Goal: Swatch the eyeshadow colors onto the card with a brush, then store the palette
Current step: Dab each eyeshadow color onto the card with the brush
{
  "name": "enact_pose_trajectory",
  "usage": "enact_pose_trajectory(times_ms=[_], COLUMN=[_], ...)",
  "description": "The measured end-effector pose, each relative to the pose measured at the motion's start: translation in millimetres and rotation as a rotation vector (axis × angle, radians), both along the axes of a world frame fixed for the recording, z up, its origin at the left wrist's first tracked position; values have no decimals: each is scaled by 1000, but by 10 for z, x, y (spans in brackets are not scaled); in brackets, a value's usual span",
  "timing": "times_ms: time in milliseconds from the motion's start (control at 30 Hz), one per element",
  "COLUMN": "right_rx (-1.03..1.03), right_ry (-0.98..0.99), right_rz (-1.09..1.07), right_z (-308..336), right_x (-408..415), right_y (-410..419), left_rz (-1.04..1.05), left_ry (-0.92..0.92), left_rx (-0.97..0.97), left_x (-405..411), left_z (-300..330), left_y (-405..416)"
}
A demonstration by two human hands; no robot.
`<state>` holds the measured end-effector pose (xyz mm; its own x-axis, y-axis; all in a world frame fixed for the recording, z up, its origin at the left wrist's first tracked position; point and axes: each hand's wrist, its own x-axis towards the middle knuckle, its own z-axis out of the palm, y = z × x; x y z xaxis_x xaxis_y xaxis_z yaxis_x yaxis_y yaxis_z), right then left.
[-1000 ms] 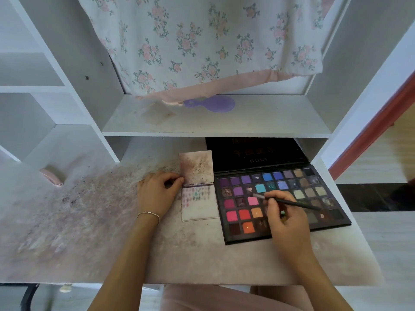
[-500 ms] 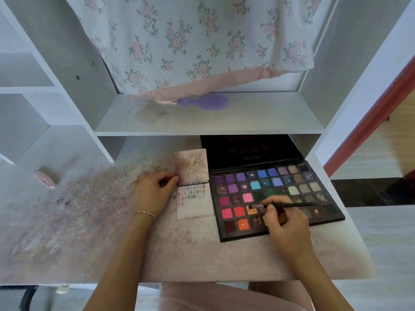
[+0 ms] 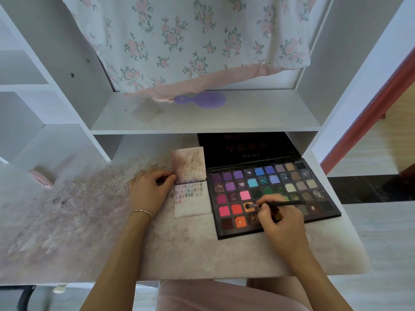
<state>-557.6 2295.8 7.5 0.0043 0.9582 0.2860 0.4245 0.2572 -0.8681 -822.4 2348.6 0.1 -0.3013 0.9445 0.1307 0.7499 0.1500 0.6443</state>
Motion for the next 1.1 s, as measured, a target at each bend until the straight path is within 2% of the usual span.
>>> enact_pose_trajectory(times_ms=[433,600,833,1100], right_rx=[-44,-54,-93,-150], right_ry=[110,155,43,9], right_rz=[-57,36,167,206], right_z=[27,63,63,66], right_x=[-140,-407,-777,-903], right_y=[54,75,143,207], left_rz=[5,4,1,2], left_ry=[0,9,11,29], left_rx=[7,12,14,10], left_x=[8,9,5,-1], left_z=[25,25,23,2], left_y=[-10,-11,-12,-5])
